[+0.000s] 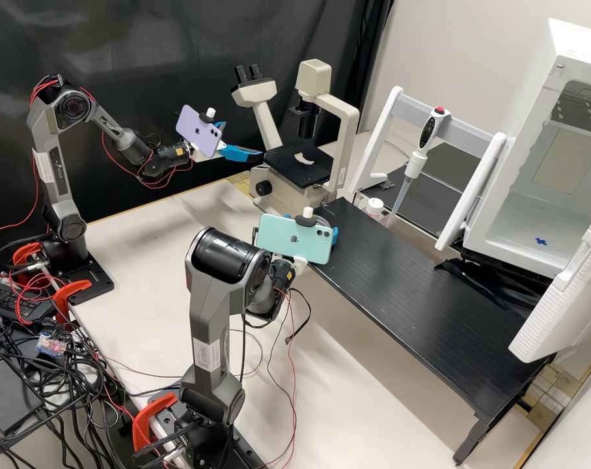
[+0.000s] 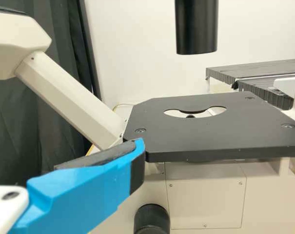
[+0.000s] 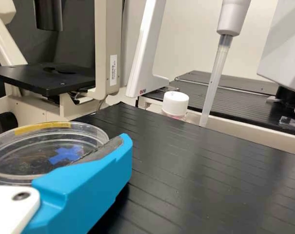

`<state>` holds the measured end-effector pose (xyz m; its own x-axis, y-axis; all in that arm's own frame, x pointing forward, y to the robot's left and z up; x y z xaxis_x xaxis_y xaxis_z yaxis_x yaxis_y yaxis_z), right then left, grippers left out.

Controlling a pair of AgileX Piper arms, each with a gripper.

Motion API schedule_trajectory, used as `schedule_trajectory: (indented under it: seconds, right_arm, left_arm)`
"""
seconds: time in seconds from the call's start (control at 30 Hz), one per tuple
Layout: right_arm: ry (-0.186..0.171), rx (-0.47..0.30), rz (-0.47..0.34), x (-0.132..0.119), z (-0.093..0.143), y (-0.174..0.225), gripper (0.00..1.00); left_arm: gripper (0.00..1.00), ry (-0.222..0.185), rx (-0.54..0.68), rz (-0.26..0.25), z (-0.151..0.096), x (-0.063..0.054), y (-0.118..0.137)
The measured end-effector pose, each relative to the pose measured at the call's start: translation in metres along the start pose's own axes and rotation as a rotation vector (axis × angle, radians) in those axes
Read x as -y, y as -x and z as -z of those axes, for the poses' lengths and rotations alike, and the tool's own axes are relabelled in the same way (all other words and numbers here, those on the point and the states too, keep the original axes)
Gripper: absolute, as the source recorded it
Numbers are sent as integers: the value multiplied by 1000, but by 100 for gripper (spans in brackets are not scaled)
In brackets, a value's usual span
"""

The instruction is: Move the petri dish to the incubator

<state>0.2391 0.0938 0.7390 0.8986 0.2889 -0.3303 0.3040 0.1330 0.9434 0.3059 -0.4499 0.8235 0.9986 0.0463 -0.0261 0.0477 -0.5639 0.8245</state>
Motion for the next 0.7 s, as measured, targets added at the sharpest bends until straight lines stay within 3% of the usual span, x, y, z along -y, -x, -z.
schedule_trajectory:
  seconds: [0.13,0.5,0.7]
  right_arm:
    - [13,29,-11,-9,-6,4,0]
    - [-85,134,-116,-53,-41,24,0]
    - [-104,186,-192,-82,-64,25,0]
  left_arm:
    - [100,0,0,0,0,0,0]
    - [100,0,0,0,0,0,0]
    - [100,0,0,0,0,0,0]
